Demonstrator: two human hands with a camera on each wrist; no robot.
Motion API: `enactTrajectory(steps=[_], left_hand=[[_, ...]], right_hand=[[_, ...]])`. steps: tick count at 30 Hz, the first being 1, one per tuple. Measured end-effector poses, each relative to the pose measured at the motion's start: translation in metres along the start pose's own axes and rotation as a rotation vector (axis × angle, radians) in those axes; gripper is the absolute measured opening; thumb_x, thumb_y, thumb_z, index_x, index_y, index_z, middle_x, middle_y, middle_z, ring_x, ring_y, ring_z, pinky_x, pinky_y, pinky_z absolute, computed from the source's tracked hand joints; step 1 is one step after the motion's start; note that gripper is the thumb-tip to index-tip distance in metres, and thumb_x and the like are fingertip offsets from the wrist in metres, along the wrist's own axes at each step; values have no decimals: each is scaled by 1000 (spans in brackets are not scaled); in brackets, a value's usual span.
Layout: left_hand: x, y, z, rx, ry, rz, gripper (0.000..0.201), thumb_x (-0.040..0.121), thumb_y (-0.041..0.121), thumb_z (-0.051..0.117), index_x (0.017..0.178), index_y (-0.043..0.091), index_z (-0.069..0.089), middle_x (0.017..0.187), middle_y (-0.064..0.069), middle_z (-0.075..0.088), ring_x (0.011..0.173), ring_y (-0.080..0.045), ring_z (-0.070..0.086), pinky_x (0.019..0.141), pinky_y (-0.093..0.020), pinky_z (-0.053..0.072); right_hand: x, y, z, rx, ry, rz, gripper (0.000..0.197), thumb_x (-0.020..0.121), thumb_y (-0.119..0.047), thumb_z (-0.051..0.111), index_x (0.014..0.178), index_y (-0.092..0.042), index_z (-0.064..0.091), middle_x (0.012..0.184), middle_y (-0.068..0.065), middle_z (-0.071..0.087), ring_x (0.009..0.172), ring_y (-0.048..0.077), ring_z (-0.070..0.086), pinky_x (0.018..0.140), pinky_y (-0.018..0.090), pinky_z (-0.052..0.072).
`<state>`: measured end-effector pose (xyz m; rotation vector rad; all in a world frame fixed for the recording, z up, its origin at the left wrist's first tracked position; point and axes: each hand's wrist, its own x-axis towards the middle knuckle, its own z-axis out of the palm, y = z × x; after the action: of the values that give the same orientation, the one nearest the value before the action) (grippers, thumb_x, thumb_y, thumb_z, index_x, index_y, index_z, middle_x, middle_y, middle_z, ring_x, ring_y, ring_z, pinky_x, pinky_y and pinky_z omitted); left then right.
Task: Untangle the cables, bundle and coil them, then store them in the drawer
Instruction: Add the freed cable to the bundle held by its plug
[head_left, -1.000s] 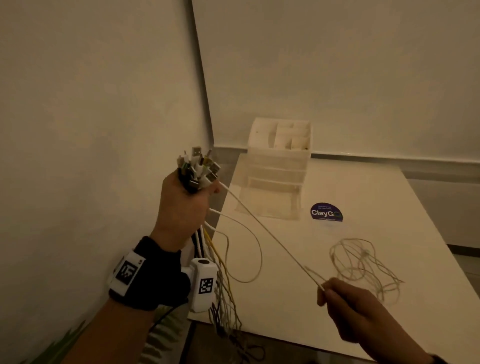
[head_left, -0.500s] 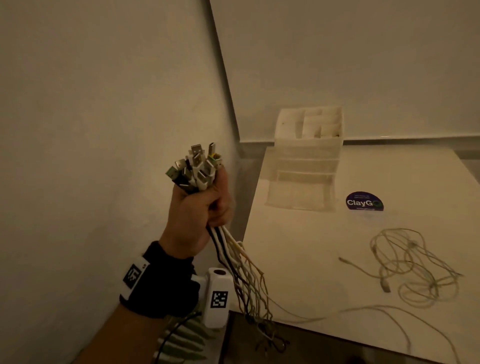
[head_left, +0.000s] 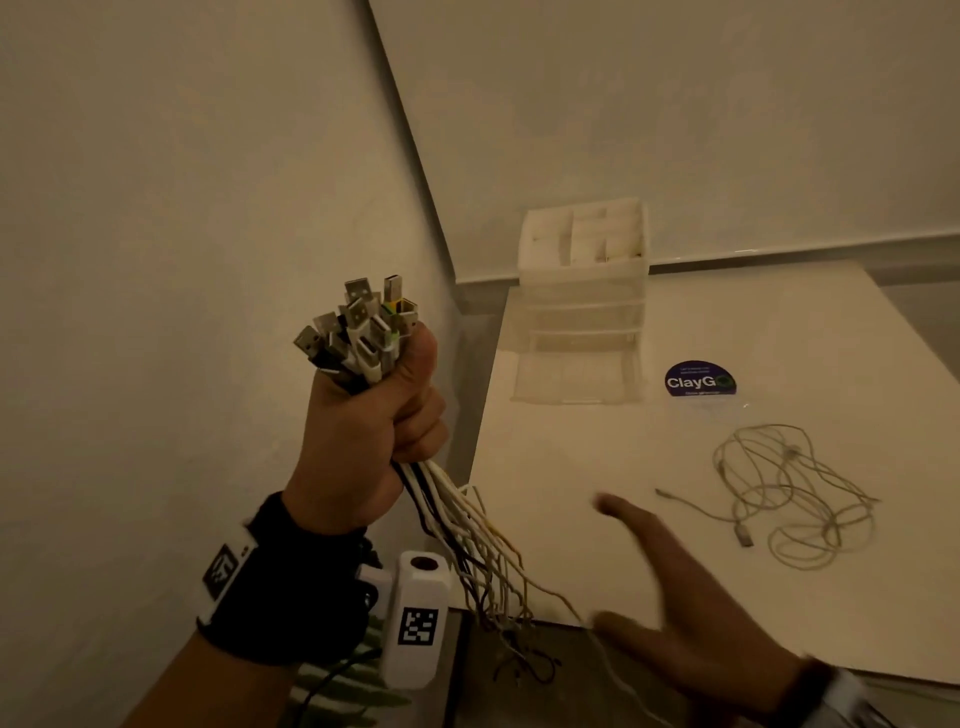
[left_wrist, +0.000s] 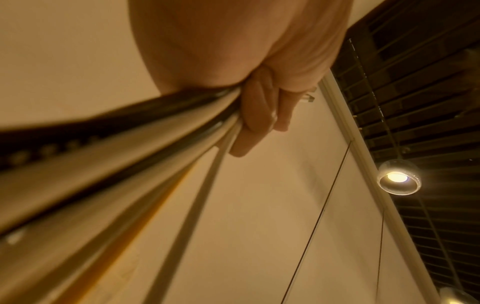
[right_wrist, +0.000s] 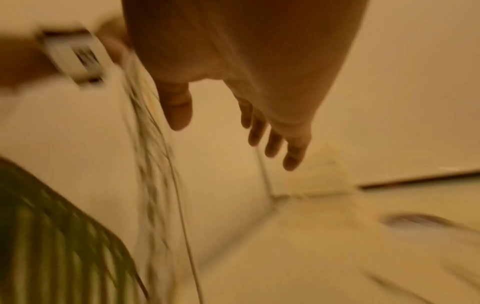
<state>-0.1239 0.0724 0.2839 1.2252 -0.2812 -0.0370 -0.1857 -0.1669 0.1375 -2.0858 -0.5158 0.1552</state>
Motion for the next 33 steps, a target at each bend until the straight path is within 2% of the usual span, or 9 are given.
enactTrajectory(steps=[4,7,12,17,22,25,28,30,33], left_hand=[[-12,-9,22,-43,-47,12,43,71,40,81,66,16,46,49,2,19,34,-2,23,36,-13,23],[-19,-12,29,-18,-38,30,37,68,43,82,64,21,53,46,6,25,34,-2,25,36,-14,23],[-25,-5,20,-89,-38,62,38,76,41,76,66,19,46,48,10,31,36,0,27,35,-15,25],[-20,-4,32,5,-101,189,25,75,40,76,67,26,57,49,14,45,36,2,36,38,-12,31],[-3,-4,42,-28,-61,244,33,74,41,77,63,24,51,48,14,42,35,1,34,37,-12,29],[0,-15,45,-93,-88,207,29,73,39,79,64,25,55,50,14,47,35,2,33,38,-10,29],[2,-34,49,-139,-9,134,32,66,42,84,63,25,58,46,11,39,34,0,28,37,-12,24],[2,-46,50,-167,20,87,34,63,43,86,62,24,58,45,10,37,34,-1,27,36,-12,21],[2,-59,53,-186,28,27,36,61,41,88,62,22,57,45,10,38,33,-1,28,37,-12,23]], right_hand=[[67,-61,43,173,-125,-191,71,78,-43,74,137,-38,35,137,-21,45,124,-1,46,107,25,39],[85,-61,72,329,-106,-49,19,80,-37,70,80,-20,62,78,1,65,71,13,60,73,44,52],[55,-22,92,392,-155,71,44,84,-33,71,46,-35,48,44,-14,46,44,0,40,51,15,31],[42,25,90,356,-228,249,41,80,-42,70,52,-24,45,54,3,45,54,14,46,58,28,34],[27,52,91,325,-411,407,43,85,-37,68,45,-36,52,47,-12,50,51,-5,48,60,14,40],[19,83,98,244,-518,476,13,85,-43,64,90,-31,69,88,-6,69,87,7,63,92,25,49],[17,105,96,171,-535,482,44,94,-34,58,131,-9,57,138,13,53,132,25,46,116,31,28],[14,106,77,143,-545,483,61,92,-50,52,141,-13,43,147,7,42,138,22,36,114,19,21],[14,132,33,-88,-660,431,63,79,-55,61,135,-40,37,139,1,42,128,22,40,110,40,30]])
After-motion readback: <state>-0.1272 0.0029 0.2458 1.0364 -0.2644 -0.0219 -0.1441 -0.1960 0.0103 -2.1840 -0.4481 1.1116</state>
